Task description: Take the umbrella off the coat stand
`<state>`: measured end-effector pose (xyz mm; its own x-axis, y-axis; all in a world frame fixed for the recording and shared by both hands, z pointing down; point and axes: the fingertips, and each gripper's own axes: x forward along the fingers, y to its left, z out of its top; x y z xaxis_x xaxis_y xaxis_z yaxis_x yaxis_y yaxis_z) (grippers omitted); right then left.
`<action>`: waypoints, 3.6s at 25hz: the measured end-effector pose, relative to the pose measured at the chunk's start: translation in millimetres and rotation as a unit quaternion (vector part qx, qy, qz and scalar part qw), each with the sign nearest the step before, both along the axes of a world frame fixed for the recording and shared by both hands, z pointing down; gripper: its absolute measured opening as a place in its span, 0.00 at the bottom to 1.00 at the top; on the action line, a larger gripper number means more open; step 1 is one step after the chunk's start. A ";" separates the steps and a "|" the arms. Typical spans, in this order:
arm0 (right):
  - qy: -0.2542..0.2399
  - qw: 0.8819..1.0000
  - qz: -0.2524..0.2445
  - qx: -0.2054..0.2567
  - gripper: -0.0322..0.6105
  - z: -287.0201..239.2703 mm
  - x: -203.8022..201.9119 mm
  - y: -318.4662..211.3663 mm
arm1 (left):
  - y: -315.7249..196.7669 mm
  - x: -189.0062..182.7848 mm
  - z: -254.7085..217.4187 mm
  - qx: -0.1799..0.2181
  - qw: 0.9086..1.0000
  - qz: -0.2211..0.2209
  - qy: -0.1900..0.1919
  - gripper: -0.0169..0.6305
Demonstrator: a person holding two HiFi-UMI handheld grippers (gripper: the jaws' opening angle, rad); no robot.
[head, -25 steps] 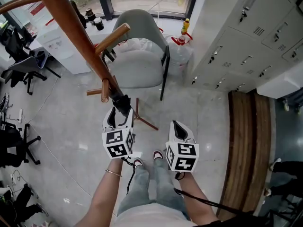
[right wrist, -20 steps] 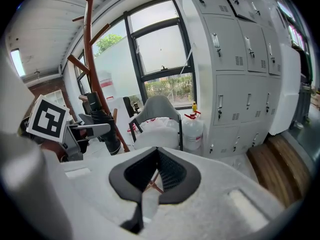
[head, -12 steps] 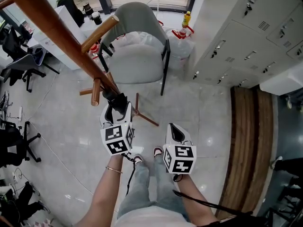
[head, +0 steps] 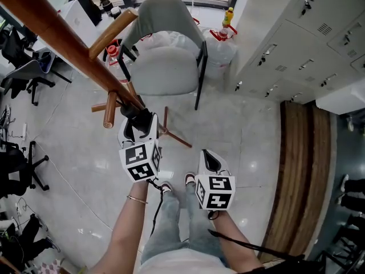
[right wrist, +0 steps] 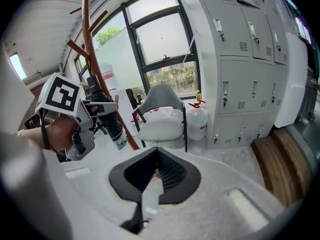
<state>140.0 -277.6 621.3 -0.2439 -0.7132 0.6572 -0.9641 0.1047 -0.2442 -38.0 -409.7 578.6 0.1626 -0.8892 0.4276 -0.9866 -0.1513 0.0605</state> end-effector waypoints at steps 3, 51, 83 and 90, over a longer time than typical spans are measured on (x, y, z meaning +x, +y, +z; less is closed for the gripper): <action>0.000 1.000 -0.002 -0.003 0.06 2.5 0.2 0.0 | -2.8 0.7 0.0 0.003 1.000 0.003 -0.003 0.50; 0.015 1.000 0.004 0.015 0.06 -16.8 11.3 7.7 | 18.2 -0.8 -26.1 0.010 0.999 0.016 -0.026 0.35; 0.014 0.997 -0.016 0.077 0.06 -77.2 -10.6 12.1 | 58.7 1.4 -87.1 0.050 0.997 0.032 -0.042 0.35; 0.016 0.996 -0.020 0.088 0.06 -89.2 -14.0 14.7 | 69.5 1.1 -97.0 0.055 0.997 0.032 -0.042 0.35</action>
